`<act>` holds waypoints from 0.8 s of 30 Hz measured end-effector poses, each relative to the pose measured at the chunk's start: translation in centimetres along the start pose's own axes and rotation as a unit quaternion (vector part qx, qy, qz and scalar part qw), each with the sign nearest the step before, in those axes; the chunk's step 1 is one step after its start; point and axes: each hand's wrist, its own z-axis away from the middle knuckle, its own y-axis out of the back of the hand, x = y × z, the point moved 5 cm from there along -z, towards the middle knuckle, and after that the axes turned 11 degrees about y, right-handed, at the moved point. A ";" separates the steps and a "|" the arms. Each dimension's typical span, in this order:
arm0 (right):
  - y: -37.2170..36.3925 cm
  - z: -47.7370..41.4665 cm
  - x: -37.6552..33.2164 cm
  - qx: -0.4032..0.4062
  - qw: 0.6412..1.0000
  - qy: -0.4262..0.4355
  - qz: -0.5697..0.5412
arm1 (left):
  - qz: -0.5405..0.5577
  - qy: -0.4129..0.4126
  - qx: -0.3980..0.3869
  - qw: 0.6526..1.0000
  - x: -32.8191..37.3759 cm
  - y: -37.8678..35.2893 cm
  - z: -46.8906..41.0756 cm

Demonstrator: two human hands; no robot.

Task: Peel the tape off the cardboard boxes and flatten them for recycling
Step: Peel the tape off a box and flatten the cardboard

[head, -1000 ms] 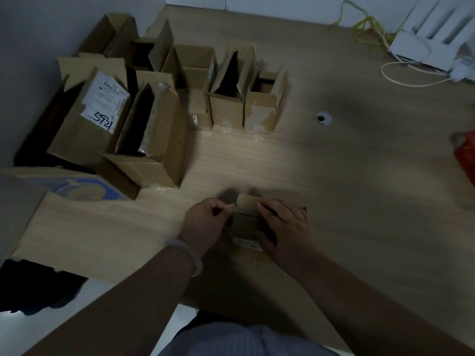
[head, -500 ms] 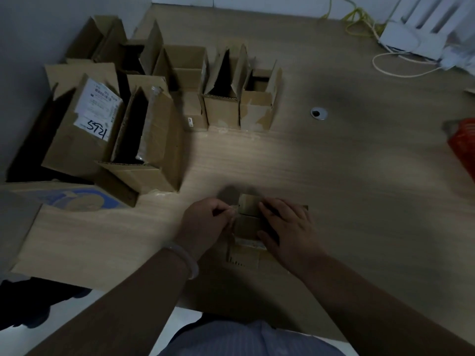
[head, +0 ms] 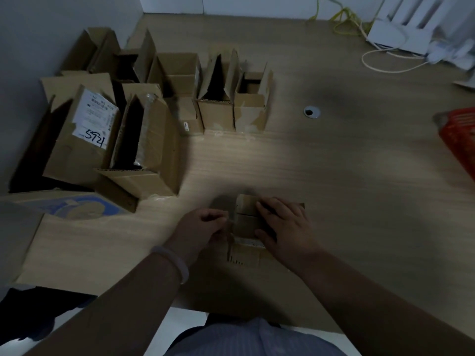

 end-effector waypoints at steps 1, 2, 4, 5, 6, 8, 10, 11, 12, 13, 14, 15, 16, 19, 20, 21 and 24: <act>0.0 0.0 0.0 0.003 1.000 0.000 -0.001 | -0.005 -0.005 0.005 1.000 0.0 0.1 0.0; -0.1 0.0 0.0 0.004 1.000 -0.001 -0.002 | -0.024 -0.013 0.018 0.999 0.0 0.3 -0.2; -0.1 0.1 0.1 0.005 1.000 -0.001 -0.001 | -0.104 -0.031 0.043 0.993 0.2 0.7 -0.3; -0.2 0.1 0.1 0.008 1.000 -0.002 -0.001 | -0.130 -0.032 0.047 0.990 0.2 0.7 -0.3; -0.2 0.1 0.1 0.011 1.000 -0.002 -0.001 | -0.132 -0.022 0.042 0.990 0.2 0.6 -0.2; -0.1 0.1 0.1 0.020 1.000 0.000 0.003 | -0.120 -0.004 0.029 0.992 0.1 0.4 0.0; -0.1 0.1 0.1 0.026 1.000 0.005 0.010 | -0.151 -0.022 0.048 0.987 0.2 0.4 0.0; -0.1 0.1 0.1 0.026 1.000 0.005 0.011 | -0.175 -0.035 0.057 0.982 0.3 0.4 0.1; -0.1 0.1 0.1 0.026 1.000 0.005 0.010 | -0.191 -0.043 0.060 0.979 0.3 0.5 0.1; -0.1 0.1 0.2 0.027 1.000 0.005 0.009 | -0.196 -0.043 0.054 0.978 0.1 0.5 0.1; -0.1 0.1 0.2 0.027 1.000 0.005 0.009 | -0.195 -0.039 0.041 0.979 0.0 0.5 0.2; -0.1 0.1 0.2 0.026 1.000 0.005 0.009 | -0.205 -0.038 0.031 0.978 -0.1 0.4 0.3; -0.1 0.1 0.2 0.023 1.000 0.004 0.008 | -0.220 -0.048 0.025 0.974 0.0 0.4 0.5; -0.1 0.1 0.2 0.013 1.000 0.004 0.005 | -0.283 -0.096 0.063 0.952 0.5 0.3 1.0; -0.2 0.1 0.2 0.006 1.000 0.003 0.005 | -0.312 -0.118 0.088 0.939 0.6 0.2 1.2; -0.2 0.1 0.3 -0.001 1.000 0.001 0.005 | -0.336 -0.137 0.109 0.926 0.8 0.2 1.4; -0.2 0.0 0.2 0.000 1.000 -0.001 0.006 | -0.320 -0.125 0.117 0.932 0.7 0.0 2.0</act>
